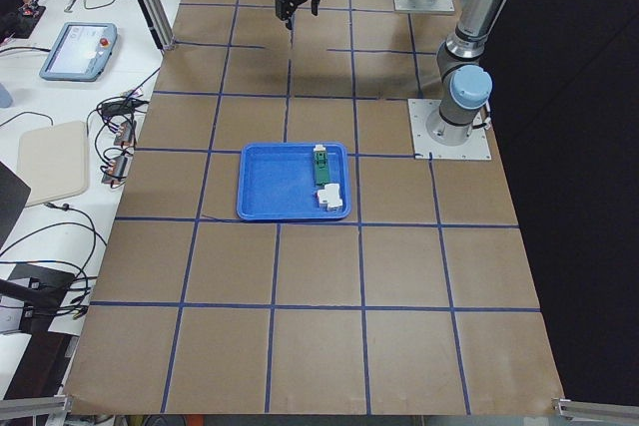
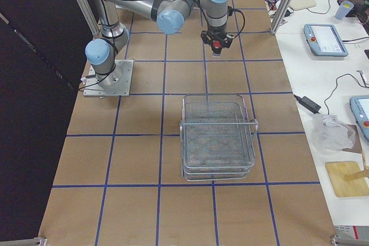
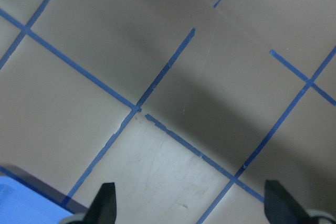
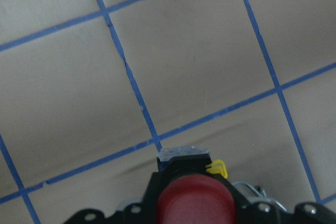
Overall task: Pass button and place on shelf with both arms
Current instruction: 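Lower the button into the wire mesh basket with the right gripper, then open the right gripper and raise it back from the basket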
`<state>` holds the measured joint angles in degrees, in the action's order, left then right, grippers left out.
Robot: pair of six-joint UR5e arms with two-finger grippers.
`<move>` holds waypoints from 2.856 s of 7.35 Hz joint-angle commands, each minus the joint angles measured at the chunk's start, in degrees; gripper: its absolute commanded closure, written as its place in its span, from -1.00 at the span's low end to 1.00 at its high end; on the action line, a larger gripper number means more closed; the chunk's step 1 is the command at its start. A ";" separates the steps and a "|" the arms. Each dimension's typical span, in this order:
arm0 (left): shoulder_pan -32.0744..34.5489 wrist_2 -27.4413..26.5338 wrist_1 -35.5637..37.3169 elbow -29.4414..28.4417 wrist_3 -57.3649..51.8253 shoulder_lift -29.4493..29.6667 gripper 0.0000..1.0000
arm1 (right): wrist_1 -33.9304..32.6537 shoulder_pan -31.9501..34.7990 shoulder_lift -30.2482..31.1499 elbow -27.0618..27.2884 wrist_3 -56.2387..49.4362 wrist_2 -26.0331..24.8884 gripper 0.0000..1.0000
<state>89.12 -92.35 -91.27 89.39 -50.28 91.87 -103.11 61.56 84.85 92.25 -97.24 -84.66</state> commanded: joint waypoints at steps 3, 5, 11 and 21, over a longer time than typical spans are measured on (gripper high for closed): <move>-0.35 -3.71 0.22 0.00 17.08 0.15 -1.00 | -4.54 -11.08 -3.44 -0.14 -14.09 -4.64 1.00; -0.35 -2.58 0.66 0.00 27.52 0.23 -1.00 | -4.90 -12.60 -5.48 -0.15 -14.20 -4.46 1.00; 0.36 1.03 2.85 1.14 48.00 1.02 -1.00 | -8.95 -13.74 -8.21 -0.15 -12.80 -1.12 -1.00; 0.09 3.14 4.53 -0.18 52.56 0.06 -1.00 | 8.89 29.99 5.75 1.00 65.20 -1.03 -1.00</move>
<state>89.21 -89.16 -86.76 89.20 2.18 92.16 -94.90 84.68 89.30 93.22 -41.93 -85.66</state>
